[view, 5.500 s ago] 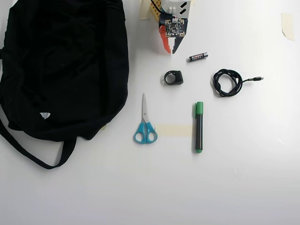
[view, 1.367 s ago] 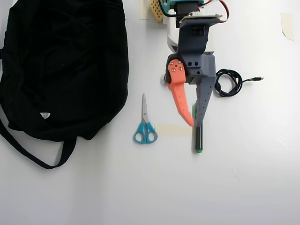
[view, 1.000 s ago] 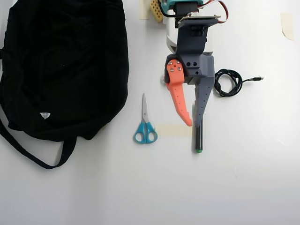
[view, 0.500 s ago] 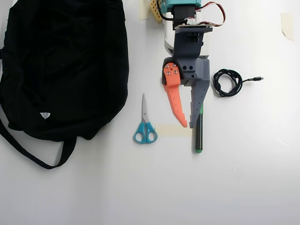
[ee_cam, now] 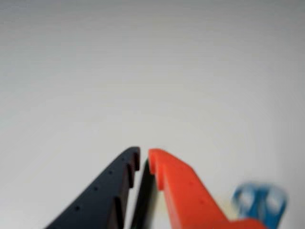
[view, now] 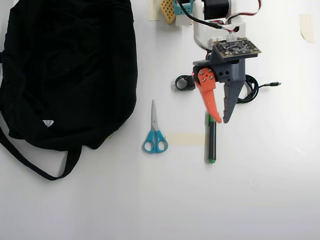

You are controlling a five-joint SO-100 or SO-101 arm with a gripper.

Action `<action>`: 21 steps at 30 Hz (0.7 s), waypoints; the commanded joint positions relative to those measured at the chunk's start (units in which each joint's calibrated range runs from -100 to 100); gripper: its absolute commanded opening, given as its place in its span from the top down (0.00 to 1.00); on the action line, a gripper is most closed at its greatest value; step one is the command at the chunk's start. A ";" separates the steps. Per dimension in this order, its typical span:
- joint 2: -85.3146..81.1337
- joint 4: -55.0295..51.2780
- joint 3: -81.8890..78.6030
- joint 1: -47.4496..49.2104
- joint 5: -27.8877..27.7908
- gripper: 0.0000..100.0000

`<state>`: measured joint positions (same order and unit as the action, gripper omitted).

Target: Put the green marker into the black bag

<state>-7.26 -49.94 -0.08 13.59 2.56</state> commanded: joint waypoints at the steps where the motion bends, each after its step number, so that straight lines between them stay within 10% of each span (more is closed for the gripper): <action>1: -1.45 -15.01 4.57 0.09 4.78 0.98; 21: -1.28 -28.36 4.03 -0.58 4.15 0.98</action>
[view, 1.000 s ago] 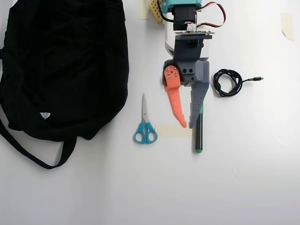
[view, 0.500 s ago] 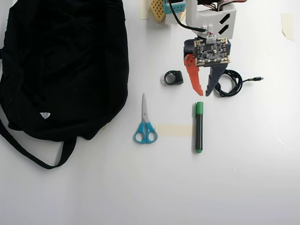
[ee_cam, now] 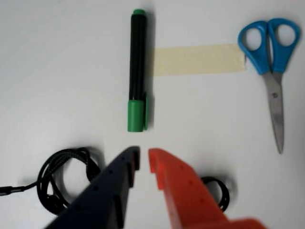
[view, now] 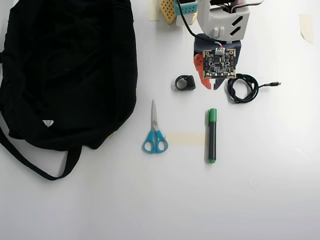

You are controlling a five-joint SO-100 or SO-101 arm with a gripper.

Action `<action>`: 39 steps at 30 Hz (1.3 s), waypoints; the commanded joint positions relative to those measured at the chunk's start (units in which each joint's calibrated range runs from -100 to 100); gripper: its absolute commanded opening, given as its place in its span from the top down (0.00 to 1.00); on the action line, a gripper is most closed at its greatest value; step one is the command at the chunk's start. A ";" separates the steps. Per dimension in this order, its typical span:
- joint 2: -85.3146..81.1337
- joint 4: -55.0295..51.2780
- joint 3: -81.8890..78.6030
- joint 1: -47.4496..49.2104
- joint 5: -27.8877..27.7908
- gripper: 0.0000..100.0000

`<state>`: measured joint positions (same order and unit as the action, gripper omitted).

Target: Put the green marker into the black bag

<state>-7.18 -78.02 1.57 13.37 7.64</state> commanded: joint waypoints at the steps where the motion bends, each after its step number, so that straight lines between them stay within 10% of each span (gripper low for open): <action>1: -1.37 -0.28 2.38 -0.36 -1.14 0.98; 39: -0.87 -0.28 1.93 -1.03 -1.77 0.98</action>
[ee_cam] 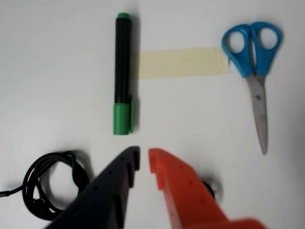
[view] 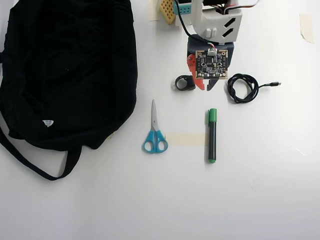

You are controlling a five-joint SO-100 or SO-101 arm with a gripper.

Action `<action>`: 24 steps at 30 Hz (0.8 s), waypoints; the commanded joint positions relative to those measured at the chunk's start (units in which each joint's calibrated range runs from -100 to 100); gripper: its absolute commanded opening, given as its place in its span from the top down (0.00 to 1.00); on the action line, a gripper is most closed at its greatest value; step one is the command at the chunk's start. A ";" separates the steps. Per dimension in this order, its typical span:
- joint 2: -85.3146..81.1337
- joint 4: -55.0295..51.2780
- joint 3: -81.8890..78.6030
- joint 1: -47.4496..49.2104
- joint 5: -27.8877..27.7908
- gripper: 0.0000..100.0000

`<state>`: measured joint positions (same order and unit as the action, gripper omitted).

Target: Put the green marker into the black bag

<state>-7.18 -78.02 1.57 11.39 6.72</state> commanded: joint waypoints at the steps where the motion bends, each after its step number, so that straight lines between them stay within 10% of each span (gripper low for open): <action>1: -0.45 -0.28 1.84 1.25 -1.79 0.98; 15: -0.12 0.32 -3.91 4.84 -2.73 0.73; 24: 11.58 1.44 7.86 7.46 2.04 0.76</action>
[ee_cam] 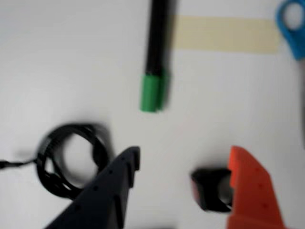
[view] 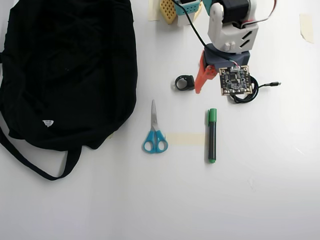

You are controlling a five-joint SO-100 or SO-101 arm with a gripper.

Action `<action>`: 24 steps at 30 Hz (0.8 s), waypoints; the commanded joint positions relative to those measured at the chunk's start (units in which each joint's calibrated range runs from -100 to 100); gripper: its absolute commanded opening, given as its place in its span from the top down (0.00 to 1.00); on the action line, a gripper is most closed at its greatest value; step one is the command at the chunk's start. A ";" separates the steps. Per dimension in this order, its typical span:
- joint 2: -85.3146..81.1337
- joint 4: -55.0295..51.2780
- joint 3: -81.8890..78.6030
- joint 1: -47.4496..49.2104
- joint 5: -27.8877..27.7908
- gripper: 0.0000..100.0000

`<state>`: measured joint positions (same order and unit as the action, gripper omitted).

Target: Put the green marker into the black bag

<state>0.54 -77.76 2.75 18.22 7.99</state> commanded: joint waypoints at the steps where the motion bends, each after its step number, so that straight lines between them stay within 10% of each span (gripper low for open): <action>1: 5.93 1.19 8.93 0.63 0.77 0.76; 24: 30.17 -1.66 32.38 2.35 1.82 0.66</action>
<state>31.51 -78.70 32.23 20.13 9.65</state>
